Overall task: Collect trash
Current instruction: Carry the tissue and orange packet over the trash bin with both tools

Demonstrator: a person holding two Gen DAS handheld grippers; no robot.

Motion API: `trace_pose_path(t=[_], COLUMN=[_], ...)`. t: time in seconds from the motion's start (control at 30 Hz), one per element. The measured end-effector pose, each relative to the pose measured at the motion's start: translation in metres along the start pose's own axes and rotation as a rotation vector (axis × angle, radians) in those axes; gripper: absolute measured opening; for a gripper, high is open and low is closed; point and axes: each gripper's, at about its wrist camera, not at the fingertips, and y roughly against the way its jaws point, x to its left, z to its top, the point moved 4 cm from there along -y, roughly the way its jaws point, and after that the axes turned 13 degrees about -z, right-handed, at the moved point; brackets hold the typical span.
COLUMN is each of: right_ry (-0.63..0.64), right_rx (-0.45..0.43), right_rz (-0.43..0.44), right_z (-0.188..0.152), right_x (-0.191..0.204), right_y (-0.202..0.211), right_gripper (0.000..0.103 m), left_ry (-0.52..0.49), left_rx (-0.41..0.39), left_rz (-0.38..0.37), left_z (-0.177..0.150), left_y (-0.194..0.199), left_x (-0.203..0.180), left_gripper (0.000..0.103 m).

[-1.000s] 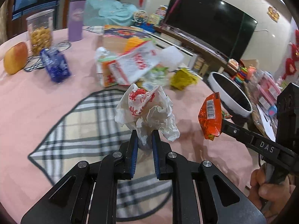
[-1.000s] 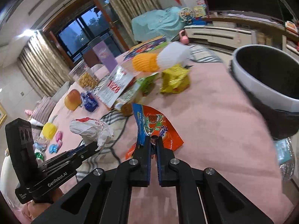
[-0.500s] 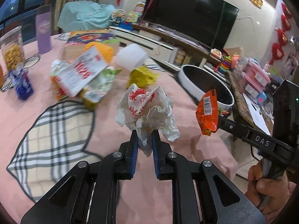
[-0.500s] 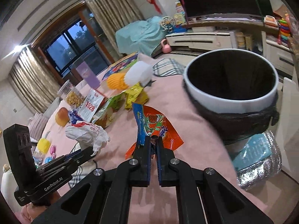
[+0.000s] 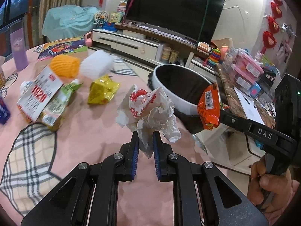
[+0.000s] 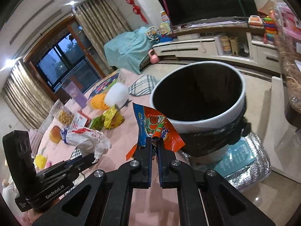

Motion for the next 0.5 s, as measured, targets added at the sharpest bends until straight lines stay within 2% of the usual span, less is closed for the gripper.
trace_pose_path(t=[0.5], right_ry=[-0.043], right_rx=[-0.033], right_rz=[-0.042], right_z=[0.031], right_x=[-0.035], right_y=[-0.002], right_gripper=[0.005], left_ry=[-0.048], left_rx=[0.029], left_rz=[-0.02], left_z=[0.024], left_y=[-0.034], left_x=[-0.024], left_gripper=[0.013])
